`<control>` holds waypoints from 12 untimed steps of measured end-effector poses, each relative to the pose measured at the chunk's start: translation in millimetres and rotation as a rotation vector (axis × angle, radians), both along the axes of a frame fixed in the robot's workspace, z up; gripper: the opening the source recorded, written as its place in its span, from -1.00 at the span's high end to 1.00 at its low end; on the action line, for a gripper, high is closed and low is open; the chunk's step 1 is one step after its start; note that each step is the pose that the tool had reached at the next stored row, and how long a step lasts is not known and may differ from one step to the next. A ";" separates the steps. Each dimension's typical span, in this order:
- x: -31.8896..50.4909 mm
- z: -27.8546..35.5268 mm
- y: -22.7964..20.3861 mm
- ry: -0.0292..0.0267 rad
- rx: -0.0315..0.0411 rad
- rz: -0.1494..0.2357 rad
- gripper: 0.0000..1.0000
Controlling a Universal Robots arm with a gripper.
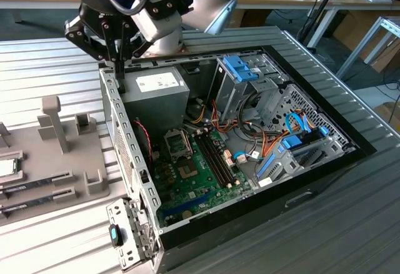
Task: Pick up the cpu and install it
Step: 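Reach for the cpu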
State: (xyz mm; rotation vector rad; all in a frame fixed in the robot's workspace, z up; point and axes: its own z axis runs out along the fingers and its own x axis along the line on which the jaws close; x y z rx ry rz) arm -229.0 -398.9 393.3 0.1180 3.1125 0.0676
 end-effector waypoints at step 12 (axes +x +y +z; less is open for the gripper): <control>-9.1 0.0 0.0 0.0000 0.0000 0.000 0.79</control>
